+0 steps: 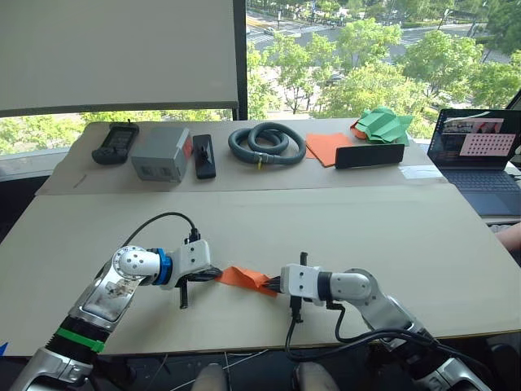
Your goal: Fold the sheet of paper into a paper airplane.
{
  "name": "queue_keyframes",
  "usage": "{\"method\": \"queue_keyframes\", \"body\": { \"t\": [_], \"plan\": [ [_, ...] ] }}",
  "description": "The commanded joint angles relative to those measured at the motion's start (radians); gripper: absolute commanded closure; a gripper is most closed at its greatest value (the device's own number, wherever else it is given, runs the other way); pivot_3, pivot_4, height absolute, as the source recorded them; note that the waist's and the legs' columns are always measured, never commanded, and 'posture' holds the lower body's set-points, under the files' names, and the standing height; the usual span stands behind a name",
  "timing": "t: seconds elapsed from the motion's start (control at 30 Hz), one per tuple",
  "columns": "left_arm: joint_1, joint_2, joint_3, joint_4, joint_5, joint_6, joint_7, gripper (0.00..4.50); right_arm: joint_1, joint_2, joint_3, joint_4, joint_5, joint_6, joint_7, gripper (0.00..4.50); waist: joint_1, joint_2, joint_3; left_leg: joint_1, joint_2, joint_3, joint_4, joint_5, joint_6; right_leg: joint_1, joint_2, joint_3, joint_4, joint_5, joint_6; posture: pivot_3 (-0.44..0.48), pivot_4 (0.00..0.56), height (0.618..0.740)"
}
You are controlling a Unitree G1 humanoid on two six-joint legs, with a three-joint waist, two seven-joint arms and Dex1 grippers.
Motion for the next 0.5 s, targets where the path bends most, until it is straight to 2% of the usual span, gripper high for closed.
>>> {"method": "queue_keyframes", "body": {
  "t": [0.03, 0.2, 0.3, 0.5],
  "plan": [
    [-0.036, 0.028, 0.06, -0.034, -0.064, 0.084, -0.031, 4.5, 0.007, 0.003, 0.007, 0.021, -0.018, 0.027, 0.011, 4.46, 0.0, -0.002, 0.001, 0.0, 0.0, 0.0, 0.0, 0.0, 0.0, 0.0, 0.0, 0.0, 0.0, 0.0, 0.0, 0.0, 0.15, 0.704],
    [-0.138, -0.01, 0.132, -0.117, -0.235, 0.26, -0.054, 4.5, 0.007, 0.004, 0.001, 0.018, -0.02, 0.029, 0.02, 4.46, 0.004, -0.007, 0.004, -0.001, 0.0, 0.0, 0.0, 0.0, 0.0, 0.0, 0.0, 0.0, 0.0, 0.0, 0.0, 0.0, 0.15, 0.704],
    [-0.17, -0.038, 0.133, -0.143, -0.281, 0.321, -0.042, 4.5, 0.006, 0.005, -0.003, 0.017, -0.019, 0.03, 0.024, 4.46, 0.003, -0.007, 0.004, -0.001, 0.0, 0.0, 0.001, 0.0, 0.0, 0.001, 0.0, 0.0, 0.0, 0.0, 0.0, 0.0, 0.15, 0.704],
    [-0.155, -0.126, 0.008, -0.136, -0.226, 0.306, 0.001, 4.5, 0.003, 0.013, -0.009, 0.005, -0.011, 0.045, 0.029, 4.46, 0.001, -0.005, 0.003, -0.001, 0.0, 0.0, 0.003, 0.002, 0.003, 0.003, 0.001, 0.001, 0.001, 0.0, 0.0, 0.0, 0.15, 0.704]
  ]
}}
